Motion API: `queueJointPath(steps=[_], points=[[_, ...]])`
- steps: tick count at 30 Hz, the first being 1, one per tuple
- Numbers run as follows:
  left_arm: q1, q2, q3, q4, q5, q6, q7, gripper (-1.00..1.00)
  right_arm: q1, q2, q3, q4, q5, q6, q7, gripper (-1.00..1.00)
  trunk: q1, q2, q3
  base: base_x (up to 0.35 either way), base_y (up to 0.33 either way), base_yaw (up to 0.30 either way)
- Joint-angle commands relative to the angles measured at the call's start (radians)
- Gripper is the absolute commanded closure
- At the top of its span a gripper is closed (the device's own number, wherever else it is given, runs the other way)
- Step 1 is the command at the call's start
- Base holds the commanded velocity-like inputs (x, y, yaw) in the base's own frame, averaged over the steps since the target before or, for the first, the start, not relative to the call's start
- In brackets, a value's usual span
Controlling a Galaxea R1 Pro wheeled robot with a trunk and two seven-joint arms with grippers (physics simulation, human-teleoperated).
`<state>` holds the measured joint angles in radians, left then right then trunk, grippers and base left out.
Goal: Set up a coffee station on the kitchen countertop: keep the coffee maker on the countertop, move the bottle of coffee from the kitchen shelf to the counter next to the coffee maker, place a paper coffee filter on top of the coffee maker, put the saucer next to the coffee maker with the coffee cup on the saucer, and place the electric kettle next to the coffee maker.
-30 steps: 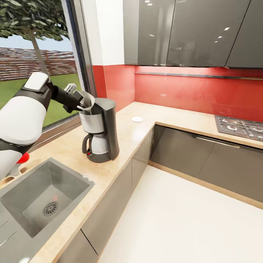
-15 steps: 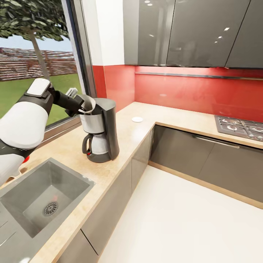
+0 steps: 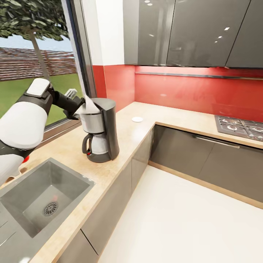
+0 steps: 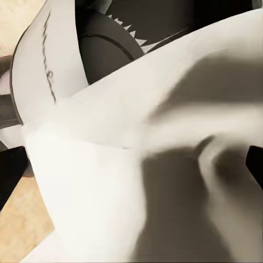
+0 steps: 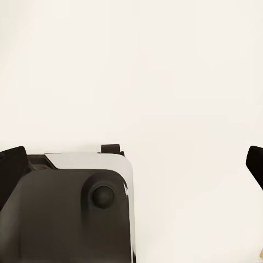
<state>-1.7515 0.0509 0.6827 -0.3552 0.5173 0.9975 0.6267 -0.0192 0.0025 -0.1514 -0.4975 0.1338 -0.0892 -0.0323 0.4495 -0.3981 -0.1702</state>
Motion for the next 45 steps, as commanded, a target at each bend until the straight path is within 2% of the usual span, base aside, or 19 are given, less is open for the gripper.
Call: queueJointPath(steps=[1, 34, 40, 41, 42, 45], points=[[-0.001, 0.0, 0.003, -0.001, 0.01, 0.001, 0.01, -1.0, -0.001, 0.001, -0.004, 0.0, 0.01, -0.003, -0.001, -1.0, 0.001, -0.002, -0.002, 0.0, 0.0, 0.0], [-0.018, -0.009, 0.009, -0.001, 0.01, -0.002, 0.011, -1.0, -0.001, 0.001, -0.004, 0.002, 0.012, -0.003, -0.001, -1.0, 0.001, -0.002, -0.002, 0.0, 0.0, 0.0], [-0.015, -0.001, 0.017, -0.001, 0.013, -0.038, 0.003, -1.0, -0.001, 0.001, -0.003, 0.002, 0.012, -0.003, -0.002, -1.0, 0.001, -0.002, -0.002, 0.0, 0.0, 0.0], [-0.014, -0.002, 0.017, -0.001, 0.013, -0.048, -0.01, -1.0, -0.001, 0.001, -0.003, 0.002, 0.012, -0.003, -0.001, -1.0, 0.001, -0.002, -0.002, 0.0, 0.0, 0.0], [-0.011, -0.001, 0.011, -0.001, 0.013, -0.057, -0.07, -1.0, -0.001, 0.001, -0.003, 0.002, 0.012, -0.003, -0.001, -1.0, 0.001, -0.002, -0.002, 0.0, 0.0, 0.0], [-0.009, -0.001, 0.004, -0.001, 0.011, -0.062, -0.15, -1.0, -0.001, 0.001, -0.003, 0.003, 0.012, -0.003, -0.001, -1.0, 0.001, -0.002, -0.002, 0.0, 0.0, 0.0]])
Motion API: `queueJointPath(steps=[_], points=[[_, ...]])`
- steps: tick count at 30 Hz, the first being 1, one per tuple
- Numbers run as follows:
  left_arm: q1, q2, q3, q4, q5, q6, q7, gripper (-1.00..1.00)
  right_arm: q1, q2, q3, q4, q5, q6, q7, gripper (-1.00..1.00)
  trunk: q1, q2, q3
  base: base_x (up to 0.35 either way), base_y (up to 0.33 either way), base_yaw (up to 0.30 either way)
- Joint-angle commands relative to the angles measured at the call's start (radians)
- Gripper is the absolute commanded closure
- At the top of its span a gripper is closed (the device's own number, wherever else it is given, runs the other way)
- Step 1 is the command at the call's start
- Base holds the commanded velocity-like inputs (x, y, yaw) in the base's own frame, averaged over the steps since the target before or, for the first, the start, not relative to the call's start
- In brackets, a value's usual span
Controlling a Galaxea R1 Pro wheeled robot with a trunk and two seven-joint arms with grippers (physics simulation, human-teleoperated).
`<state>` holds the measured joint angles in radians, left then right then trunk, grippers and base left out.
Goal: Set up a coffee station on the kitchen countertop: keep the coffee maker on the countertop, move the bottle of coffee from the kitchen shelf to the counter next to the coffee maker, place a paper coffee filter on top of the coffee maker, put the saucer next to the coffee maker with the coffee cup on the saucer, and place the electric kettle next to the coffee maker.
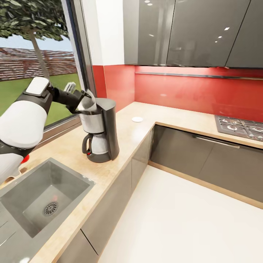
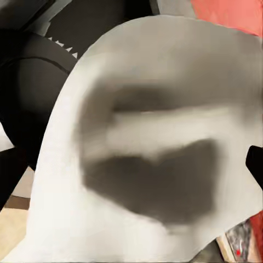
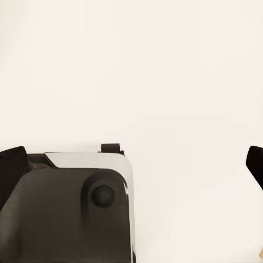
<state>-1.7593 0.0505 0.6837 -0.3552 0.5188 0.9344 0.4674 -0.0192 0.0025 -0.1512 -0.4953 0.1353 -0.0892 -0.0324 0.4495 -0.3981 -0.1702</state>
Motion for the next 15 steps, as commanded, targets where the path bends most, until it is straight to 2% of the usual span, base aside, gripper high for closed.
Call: queueJointPath(steps=[1, 4, 15], points=[[-0.001, 0.0, 0.002, -0.001, 0.009, 0.001, -0.004, -1.0, -0.001, 0.001, -0.004, 0.0, 0.01, -0.003, -0.002, -1.0, 0.001, -0.002, -0.002, 0.0, 0.0, 0.0], [0.0, 0.0, 0.002, -0.001, 0.009, 0.0, -0.025, -1.0, -0.001, 0.001, -0.004, 0.0, 0.01, -0.003, -0.001, -1.0, 0.001, -0.002, -0.002, 0.0, 0.0, 0.0], [0.0, 0.0, 0.005, -0.001, 0.009, 0.003, -0.033, -1.0, -0.001, 0.001, -0.004, 0.001, 0.01, -0.003, -0.001, -1.0, 0.001, -0.002, -0.002, 0.0, 0.0, 0.0]])
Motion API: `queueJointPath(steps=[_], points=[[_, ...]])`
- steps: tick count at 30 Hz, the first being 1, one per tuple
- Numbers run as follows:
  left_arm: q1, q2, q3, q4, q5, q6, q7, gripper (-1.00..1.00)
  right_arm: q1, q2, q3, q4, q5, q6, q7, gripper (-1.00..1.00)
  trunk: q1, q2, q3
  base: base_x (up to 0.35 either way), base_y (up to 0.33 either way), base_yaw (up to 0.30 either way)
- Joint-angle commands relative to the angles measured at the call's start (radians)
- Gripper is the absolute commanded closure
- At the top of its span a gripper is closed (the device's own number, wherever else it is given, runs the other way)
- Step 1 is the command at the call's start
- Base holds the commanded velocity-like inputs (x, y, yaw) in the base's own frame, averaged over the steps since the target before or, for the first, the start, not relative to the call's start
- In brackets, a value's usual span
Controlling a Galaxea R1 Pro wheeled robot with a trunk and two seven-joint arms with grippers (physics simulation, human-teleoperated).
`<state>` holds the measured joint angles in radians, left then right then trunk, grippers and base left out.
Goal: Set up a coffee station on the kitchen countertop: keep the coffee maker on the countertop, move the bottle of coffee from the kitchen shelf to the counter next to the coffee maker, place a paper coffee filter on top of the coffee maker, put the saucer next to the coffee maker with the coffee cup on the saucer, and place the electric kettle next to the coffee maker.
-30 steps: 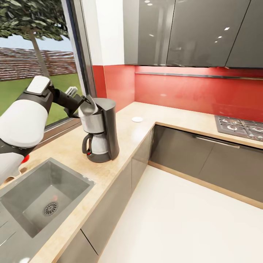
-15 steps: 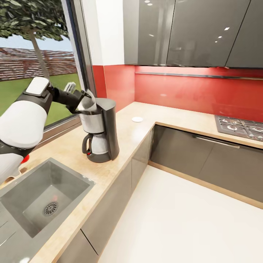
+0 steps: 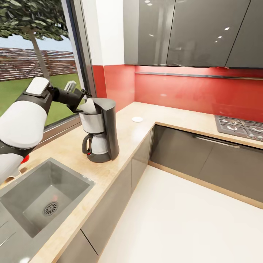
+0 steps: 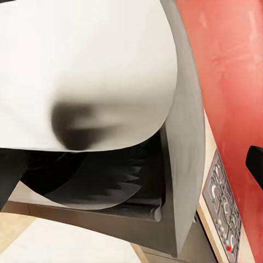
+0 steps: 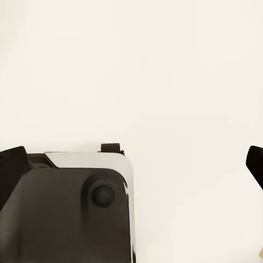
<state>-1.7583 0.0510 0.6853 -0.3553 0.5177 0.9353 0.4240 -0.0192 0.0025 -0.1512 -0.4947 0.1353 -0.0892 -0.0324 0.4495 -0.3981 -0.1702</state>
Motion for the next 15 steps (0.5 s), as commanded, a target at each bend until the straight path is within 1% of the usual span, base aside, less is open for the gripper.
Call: queueJointPath(steps=[1, 11, 15], points=[[-0.001, 0.0, 0.003, -0.001, 0.01, 0.002, 0.01, -1.0, -0.001, 0.001, -0.004, 0.001, 0.01, -0.003, -0.001, -1.0, 0.001, -0.002, -0.002, 0.0, 0.0, 0.0], [-0.001, 0.006, 0.003, -0.005, 0.01, 0.011, 0.009, -1.0, -0.001, 0.001, -0.004, 0.0, 0.01, -0.003, -0.001, -1.0, 0.001, -0.002, -0.002, 0.0, 0.0, 0.0], [-0.001, 0.005, 0.003, -0.053, 0.01, 0.02, 0.007, -1.0, -0.001, 0.001, -0.004, -0.001, 0.01, -0.003, -0.001, -1.0, 0.001, -0.002, -0.002, 0.0, 0.0, 0.0]])
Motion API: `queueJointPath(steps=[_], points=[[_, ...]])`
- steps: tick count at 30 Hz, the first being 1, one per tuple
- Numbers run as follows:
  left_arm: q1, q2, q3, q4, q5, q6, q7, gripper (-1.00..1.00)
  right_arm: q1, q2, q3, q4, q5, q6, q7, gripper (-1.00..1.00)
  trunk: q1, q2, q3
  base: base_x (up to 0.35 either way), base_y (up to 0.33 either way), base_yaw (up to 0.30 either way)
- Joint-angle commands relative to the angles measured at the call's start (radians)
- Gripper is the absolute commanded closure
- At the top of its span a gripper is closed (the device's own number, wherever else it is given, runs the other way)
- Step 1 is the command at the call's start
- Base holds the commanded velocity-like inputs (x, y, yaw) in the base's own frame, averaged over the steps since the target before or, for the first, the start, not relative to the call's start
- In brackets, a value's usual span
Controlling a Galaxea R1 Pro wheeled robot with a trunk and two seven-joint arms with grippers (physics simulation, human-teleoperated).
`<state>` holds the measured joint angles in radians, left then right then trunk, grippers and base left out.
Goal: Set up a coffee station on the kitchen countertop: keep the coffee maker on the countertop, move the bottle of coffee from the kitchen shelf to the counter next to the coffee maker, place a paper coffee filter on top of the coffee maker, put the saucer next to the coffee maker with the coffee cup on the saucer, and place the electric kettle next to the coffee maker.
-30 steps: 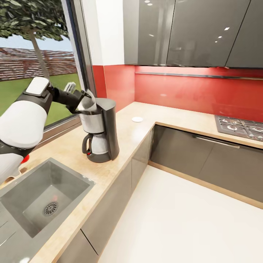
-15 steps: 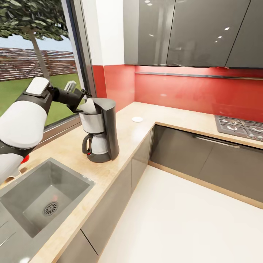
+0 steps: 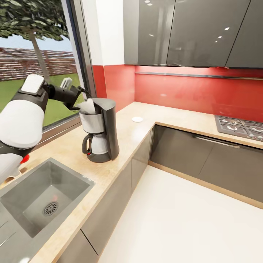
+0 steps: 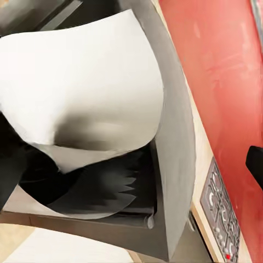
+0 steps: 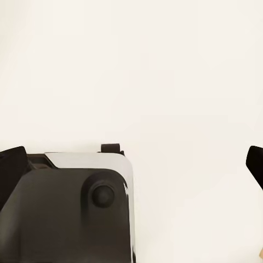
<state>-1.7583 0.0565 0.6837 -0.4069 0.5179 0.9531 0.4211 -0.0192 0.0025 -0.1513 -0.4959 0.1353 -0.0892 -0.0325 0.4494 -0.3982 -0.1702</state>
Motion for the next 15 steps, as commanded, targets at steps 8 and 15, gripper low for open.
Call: queueJointPath(steps=[8, 15], points=[[0.0, 0.0, 0.005, -0.046, 0.011, 0.058, 0.006, -1.0, -0.001, 0.001, -0.004, 0.0, 0.01, -0.003, -0.001, -1.0, 0.001, -0.002, -0.002, 0.0, 0.0, 0.0], [0.0, 0.001, 0.004, -0.05, 0.013, 0.062, -0.001, -1.0, -0.001, 0.001, -0.004, 0.0, 0.01, -0.003, -0.001, -1.0, 0.001, -0.002, -0.002, 0.0, 0.0, 0.0]])
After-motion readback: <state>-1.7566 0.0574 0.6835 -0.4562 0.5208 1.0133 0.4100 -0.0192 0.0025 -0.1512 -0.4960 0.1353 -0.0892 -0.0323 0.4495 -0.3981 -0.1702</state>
